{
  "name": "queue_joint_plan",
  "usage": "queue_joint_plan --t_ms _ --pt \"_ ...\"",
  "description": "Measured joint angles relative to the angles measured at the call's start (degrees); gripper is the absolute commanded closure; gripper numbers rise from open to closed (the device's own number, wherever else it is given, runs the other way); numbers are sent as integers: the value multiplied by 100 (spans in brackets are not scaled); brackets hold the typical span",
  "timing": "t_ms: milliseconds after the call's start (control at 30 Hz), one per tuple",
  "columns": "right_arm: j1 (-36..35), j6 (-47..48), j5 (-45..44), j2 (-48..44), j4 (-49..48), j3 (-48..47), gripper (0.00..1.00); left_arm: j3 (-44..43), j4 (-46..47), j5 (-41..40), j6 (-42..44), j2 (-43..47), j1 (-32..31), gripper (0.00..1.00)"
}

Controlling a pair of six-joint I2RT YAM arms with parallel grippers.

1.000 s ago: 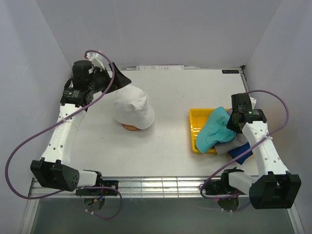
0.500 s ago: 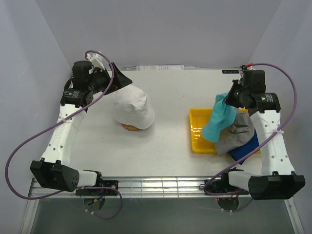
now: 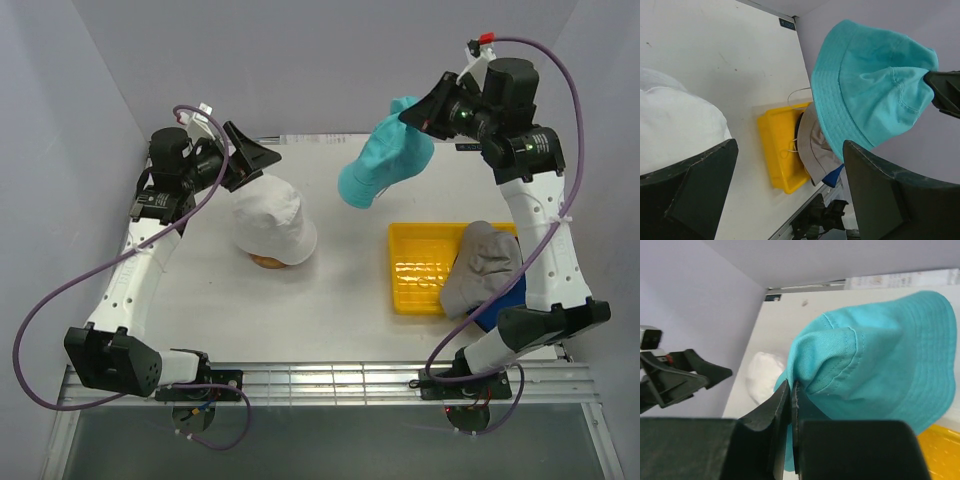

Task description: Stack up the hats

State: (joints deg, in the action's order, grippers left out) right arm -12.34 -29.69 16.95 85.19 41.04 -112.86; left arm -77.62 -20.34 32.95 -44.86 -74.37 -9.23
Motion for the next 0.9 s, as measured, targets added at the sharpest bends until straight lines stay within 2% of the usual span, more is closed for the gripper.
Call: queue_joint_plan --t_ms 133,367,467,600,800,900 --pt "-542 -247 168 531 -385 -669 92 245 420 205 -409 39 0 2" --pt "-1427 -649 343 990 -1296 -855 92 450 890 289 -977 155 2 2" --pt "-1727 -778 374 1250 -1545 -1019 92 824 1309 313 -1346 437 42 2" --pt "-1897 -922 409 1473 -1770 -1185 92 1425 1908 396 -1991 791 101 2" --pt "-2006 -1062 426 1561 -2028 -1235 92 1847 2507 396 -2708 859 166 2" --pt "-2048 -1071 433 1565 -2072 -1231 92 1869 2651 396 -2905 859 212 9"
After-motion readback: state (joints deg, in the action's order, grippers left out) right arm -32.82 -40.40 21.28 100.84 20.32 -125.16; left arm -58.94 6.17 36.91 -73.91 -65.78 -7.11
